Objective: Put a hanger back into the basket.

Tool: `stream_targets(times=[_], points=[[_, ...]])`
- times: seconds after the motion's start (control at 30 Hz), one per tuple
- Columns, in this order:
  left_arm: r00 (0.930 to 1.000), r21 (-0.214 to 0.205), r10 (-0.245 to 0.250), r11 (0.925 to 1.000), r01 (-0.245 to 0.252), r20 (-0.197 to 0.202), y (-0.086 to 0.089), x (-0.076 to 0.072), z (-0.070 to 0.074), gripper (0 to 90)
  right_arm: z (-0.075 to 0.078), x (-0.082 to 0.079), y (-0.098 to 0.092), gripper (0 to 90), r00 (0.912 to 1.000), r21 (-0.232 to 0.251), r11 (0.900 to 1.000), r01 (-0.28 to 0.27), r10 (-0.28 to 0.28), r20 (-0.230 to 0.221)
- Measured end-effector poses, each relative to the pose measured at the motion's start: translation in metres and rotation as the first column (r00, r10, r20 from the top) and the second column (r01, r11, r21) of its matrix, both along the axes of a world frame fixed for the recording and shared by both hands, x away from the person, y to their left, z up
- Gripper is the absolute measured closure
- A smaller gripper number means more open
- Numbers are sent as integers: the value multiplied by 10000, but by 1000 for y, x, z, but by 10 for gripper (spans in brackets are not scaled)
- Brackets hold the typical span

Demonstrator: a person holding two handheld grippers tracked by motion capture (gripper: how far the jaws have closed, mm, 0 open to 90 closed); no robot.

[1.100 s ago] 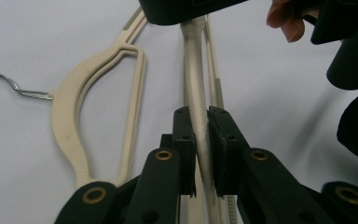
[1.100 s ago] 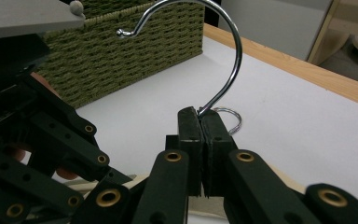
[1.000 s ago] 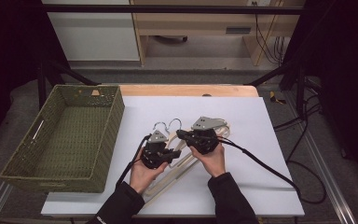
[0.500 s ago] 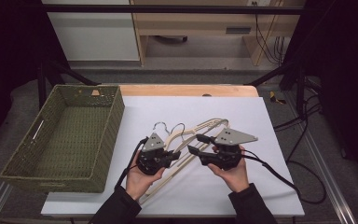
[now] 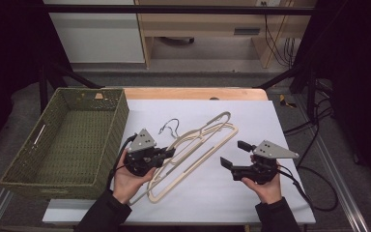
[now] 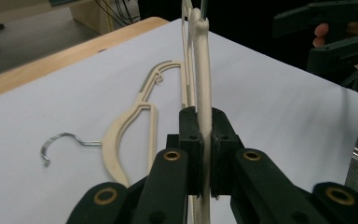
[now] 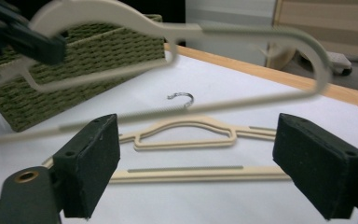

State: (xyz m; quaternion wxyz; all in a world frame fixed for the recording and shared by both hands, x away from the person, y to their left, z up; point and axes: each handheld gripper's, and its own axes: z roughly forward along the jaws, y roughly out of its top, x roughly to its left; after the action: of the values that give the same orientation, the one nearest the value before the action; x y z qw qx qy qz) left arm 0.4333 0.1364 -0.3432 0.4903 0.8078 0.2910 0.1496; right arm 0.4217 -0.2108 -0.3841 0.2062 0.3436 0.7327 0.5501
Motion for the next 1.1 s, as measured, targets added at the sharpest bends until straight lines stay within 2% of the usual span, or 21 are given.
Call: stream_targets(times=[0.27,0.47,0.6,0.83,0.97,1.1], points=[[9989,-13,199,9998,-199,417,31,0,33,859,-5,-5,-15,120,9988,-27,9989,475,-476,-131],[9976,36,533,9986,-535,436,57,5,51,859,-7,-7,-20,106,9981,-162,9981,594,-597,-174],[9965,-136,673,9977,-667,495,76,8,61,860,-8,-8,-22,99,9978,-209,9977,648,-651,-144],[9946,-93,910,9958,-907,499,105,19,72,860,-8,-10,-28,71,9955,-164,9955,936,-938,-98],[9934,-211,1077,9940,-1069,396,119,27,75,860,-9,-12,-34,58,9928,-130,9927,1198,-1199,-39],[9901,-103,1332,9911,-1329,434,131,33,76,860,-10,-12,-37,54,9909,-156,9909,1339,-1340,-90]])
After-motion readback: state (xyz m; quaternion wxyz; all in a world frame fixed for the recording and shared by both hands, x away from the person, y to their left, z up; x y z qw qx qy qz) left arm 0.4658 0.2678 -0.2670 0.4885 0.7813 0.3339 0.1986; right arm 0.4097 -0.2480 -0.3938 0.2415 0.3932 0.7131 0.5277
